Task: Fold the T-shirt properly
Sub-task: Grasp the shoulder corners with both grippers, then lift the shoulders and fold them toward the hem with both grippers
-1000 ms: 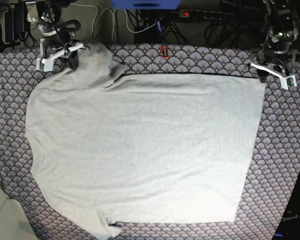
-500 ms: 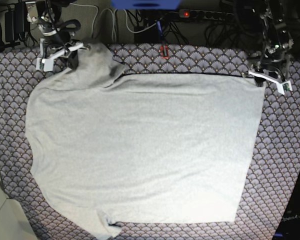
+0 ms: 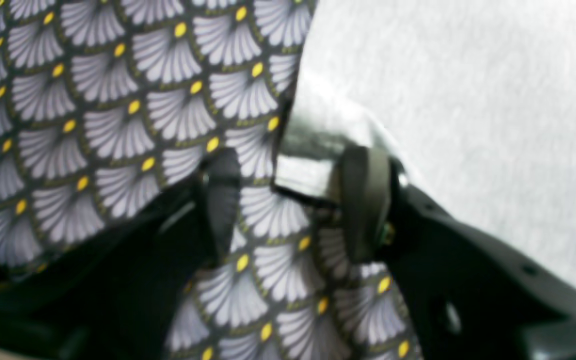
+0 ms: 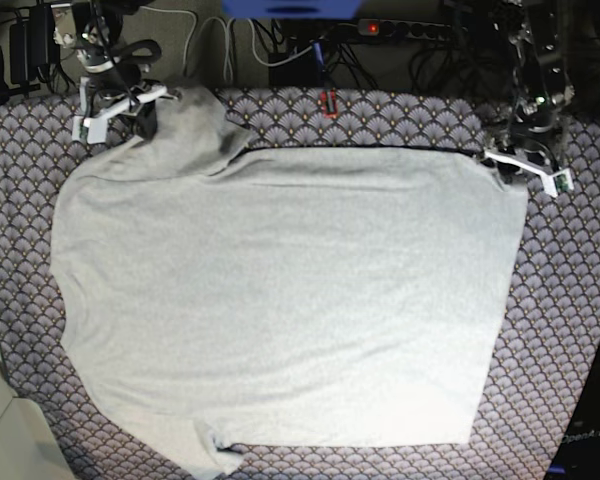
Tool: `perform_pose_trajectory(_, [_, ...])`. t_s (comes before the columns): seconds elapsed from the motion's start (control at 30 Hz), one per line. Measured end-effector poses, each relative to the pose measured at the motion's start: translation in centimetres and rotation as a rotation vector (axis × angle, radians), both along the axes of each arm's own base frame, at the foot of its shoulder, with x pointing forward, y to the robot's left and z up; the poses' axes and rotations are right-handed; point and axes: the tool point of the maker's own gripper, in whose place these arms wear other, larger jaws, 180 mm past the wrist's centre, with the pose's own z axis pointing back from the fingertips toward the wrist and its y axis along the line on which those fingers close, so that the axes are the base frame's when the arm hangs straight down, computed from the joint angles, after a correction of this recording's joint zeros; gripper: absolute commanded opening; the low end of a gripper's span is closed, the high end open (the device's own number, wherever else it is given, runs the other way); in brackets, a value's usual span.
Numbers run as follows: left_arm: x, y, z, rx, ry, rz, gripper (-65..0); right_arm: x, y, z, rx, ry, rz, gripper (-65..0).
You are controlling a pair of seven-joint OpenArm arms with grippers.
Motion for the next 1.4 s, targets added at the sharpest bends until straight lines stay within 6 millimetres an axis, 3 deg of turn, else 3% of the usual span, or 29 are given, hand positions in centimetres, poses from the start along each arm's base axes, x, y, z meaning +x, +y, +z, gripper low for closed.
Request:
perform_pose_trajectory(0.2, [0.1,-0.1,0.0,0.001,-0.011,0.002,-36.1,0.0,0.0,0.0,0.0,0.0,0.0,-65.0])
perform_pose_trajectory(0.37, [0.3,-0.2,0.0,-0.008,-0.014,0.001,-62.3,0.0,0.0,0.0,0.0,0.0,0.0,-65.0])
perform_pose_trajectory(0.4, [0.5,-0.3,0.0,-0.011,-0.017,0.002,-65.0,0.0,0.0,0.0,0.0,-0.001,0.0,-65.0])
perform_pose_trajectory(0.73, [0.5,-1.2,1.0,-0.028,-0.011,-0.022,-64.6,0.1,0.0,0.2,-0.002,0.001,0.01,-65.0])
perform_pose_trajectory(0.9, [2.4,-1.6,5.1,0.008,-0.122,-0.046,-64.6,0.0,0.4,1.5,-0.024,0.035,0.096,-65.0])
perform_pose_trajectory(1.13, [6.3,-1.1,9.1,0.041,-0.225,-0.062,-64.6,5.4,-2.9,5.2,-0.093,-0.09,0.069,-65.0])
perform_pose_trajectory(1.2, [7.2,-0.8,9.0,0.03,-0.212,-0.067,-64.6,6.6,-3.8,5.6,-0.106,-0.066,0.062,-65.0])
perform_pose_trajectory(1.4, [10.8,-0.2,7.8,-0.022,-0.181,-0.036,-64.6,13.7,-5.4,8.7,-0.109,-0.142,0.042,-65.0])
